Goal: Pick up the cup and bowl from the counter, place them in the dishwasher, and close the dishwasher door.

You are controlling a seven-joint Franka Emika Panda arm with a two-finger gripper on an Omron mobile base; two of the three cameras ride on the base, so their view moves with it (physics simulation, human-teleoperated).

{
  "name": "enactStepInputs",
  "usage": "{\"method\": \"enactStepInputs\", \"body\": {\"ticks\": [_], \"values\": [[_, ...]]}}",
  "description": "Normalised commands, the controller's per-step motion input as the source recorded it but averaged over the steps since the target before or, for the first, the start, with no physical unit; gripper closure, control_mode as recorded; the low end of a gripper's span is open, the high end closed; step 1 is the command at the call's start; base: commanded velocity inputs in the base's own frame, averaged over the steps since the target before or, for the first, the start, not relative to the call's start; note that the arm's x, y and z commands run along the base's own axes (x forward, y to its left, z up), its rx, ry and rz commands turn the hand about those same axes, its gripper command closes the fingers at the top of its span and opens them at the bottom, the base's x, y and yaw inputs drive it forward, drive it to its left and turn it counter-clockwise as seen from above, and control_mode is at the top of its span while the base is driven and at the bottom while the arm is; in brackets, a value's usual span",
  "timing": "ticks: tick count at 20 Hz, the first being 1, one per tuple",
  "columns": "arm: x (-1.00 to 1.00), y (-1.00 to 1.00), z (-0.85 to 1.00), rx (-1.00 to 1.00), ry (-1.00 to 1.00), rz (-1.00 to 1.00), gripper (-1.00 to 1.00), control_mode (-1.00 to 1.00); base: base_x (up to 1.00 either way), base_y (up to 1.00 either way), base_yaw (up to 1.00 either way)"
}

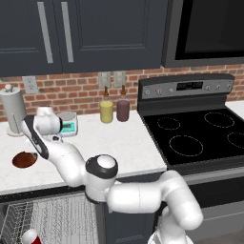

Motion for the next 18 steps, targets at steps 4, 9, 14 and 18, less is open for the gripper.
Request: {"method": "enactStepInputs", "body": {"ticks": [4, 9, 14, 18], "values": [[0.0, 0.0, 0.0, 0.15, -0.04, -0.18, -1.0, -1.0, 0.0, 0.0, 0.0], [-0.02, 0.18, 0.0, 0.01, -0.01, -0.12, -1.0, -1.0, 0.0, 0.0, 0.0], [0.0, 0.38, 0.0, -0.02, 0.0, -0.08, -1.0, -1.0, 0.0, 0.0, 0.0], [0.04, 0.49, 0.0, -0.04, 0.0, -0.09, -1.0, -1.0, 0.0, 0.0, 0.0]]}}
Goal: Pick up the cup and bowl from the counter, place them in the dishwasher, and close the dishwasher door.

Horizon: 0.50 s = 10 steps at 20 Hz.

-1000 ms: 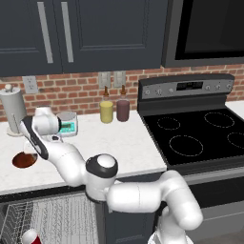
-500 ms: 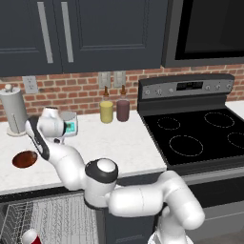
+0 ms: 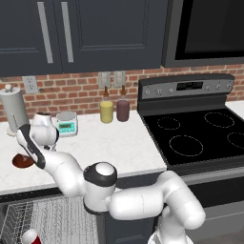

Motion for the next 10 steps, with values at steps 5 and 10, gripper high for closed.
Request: {"method": "enactStepInputs", "body": {"ticks": [5, 10], "values": [[0.09, 0.28, 0.0, -0.02, 0.0, -0.13, -1.0, -1.0, 0.0, 0.0, 0.0], [0.02, 0.04, -0.01, 0.0, 0.0, -0.15, -1.0, -1.0, 0.0, 0.0, 0.0]]}}
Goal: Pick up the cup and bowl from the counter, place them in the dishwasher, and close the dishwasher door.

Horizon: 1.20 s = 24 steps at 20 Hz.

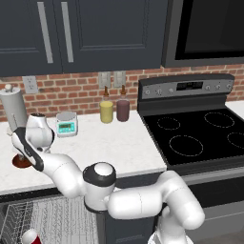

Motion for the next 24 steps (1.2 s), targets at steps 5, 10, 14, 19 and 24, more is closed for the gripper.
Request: {"method": "enactStepInputs", "body": {"ticks": [5, 10, 14, 19, 24], "values": [[0.0, 0.0, -0.01, 0.0, 0.0, -0.08, -1.0, -1.0, 0.0, 0.0, 0.0], [0.0, 0.0, 0.0, 0.0, 0.0, 0.0, 1.0, -1.0, 0.0, 0.0, 0.0], [0.0, 0.0, 0.0, 0.0, 0.0, 0.0, 1.0, -1.0, 0.0, 0.0, 0.0], [0.0, 0.0, 0.0, 0.0, 0.0, 0.0, 1.0, -1.0, 0.0, 0.0, 0.0], [0.0, 0.0, 0.02, 0.0, 0.0, 0.0, 1.0, -1.0, 0.0, 0.0, 0.0]]}}
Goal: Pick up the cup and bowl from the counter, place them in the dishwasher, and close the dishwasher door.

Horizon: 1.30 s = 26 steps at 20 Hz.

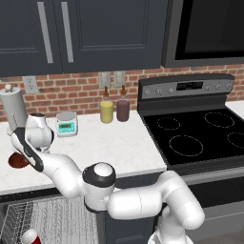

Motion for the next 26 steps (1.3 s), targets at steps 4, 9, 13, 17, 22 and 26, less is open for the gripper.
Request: {"method": "enactStepInputs", "body": {"ticks": [4, 9, 13, 17, 22, 26], "values": [[0.0, -0.02, 0.32, -0.01, 0.05, 0.0, 1.0, -1.0, 0.0, 0.0, 0.0], [0.0, -0.08, 0.55, 0.0, 0.06, -0.02, 1.0, -1.0, 0.0, 0.0, 0.0], [-0.46, -0.21, 0.46, 0.0, 0.01, -0.05, 1.0, -1.0, 0.0, 0.0, 0.0], [-0.98, -0.28, 0.4, 0.0, 0.0, -0.06, 1.0, -1.0, 0.0, 0.0, 0.0], [-1.0, -0.34, 0.36, 0.01, -0.01, -0.08, 1.0, -1.0, 0.0, 0.0, 0.0], [-1.0, -0.46, 0.14, 0.02, -0.08, -0.11, 1.0, -1.0, 0.0, 0.0, 0.0]]}}
